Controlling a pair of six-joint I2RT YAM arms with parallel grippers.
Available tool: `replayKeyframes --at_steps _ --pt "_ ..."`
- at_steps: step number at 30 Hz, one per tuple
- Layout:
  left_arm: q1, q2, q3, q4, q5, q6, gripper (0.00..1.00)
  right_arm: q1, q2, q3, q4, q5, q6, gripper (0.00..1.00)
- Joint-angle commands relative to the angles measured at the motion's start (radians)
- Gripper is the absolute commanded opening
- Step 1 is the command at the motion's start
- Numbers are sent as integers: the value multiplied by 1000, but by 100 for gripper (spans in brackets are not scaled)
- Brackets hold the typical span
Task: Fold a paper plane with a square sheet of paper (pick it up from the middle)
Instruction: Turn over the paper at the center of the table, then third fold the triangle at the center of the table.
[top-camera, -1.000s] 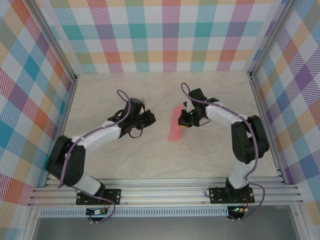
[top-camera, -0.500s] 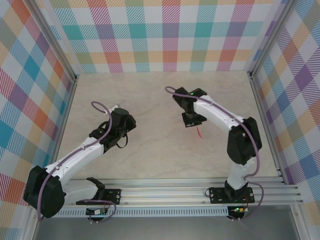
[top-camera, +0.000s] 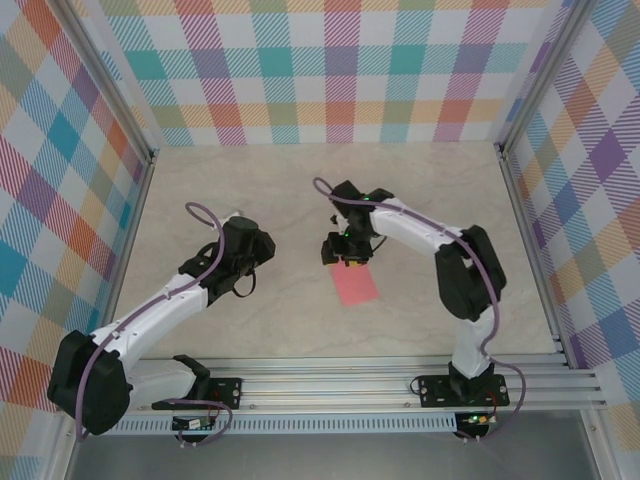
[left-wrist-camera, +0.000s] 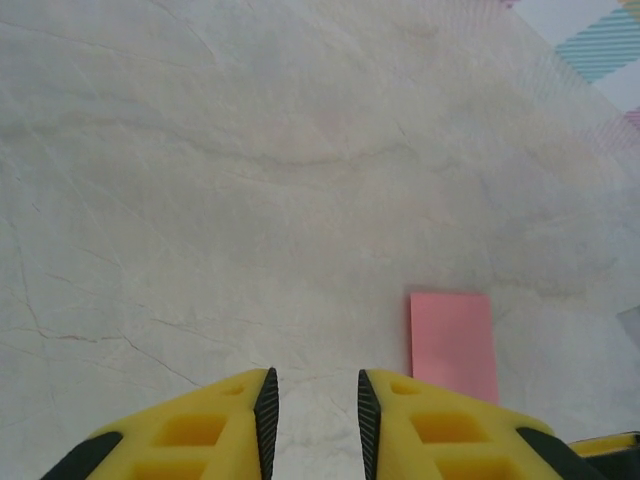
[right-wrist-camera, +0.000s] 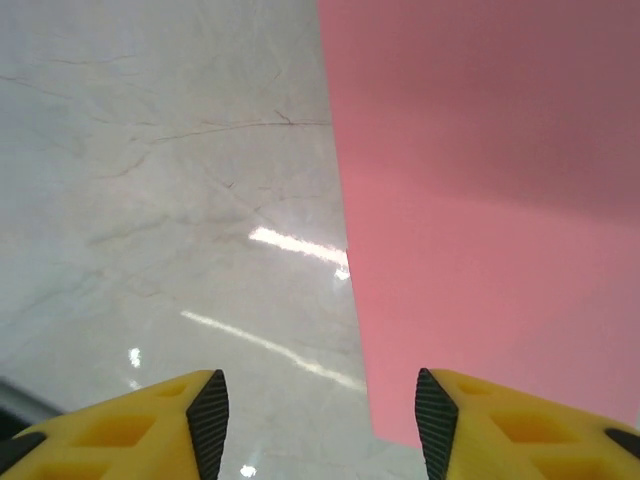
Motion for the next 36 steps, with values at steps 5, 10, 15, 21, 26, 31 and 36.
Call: replayKeyframes --at_steps 5,10,15,21,26,31,36 --pt "-6 220 127 87 299 67 28 -149 -156 -325 279 -321 -21 29" --pt "-46 401 231 108 420 64 24 -149 -112 -415 362 -347 20 23" --pt "-78 530 331 65 456 62 22 -150 -62 -484 484 -335 138 22" --pt "-101 632 422 14 469 65 19 -145 -38 -570 640 -286 362 21" --pt "-105 705 486 -9 485 71 19 -124 -50 -594 745 -292 447 21" --pt "-110 786 557 -36 509 105 18 -128 -160 -539 604 -229 309 28" --pt "-109 844 594 -91 456 118 15 -177 -220 -543 476 -159 235 32"
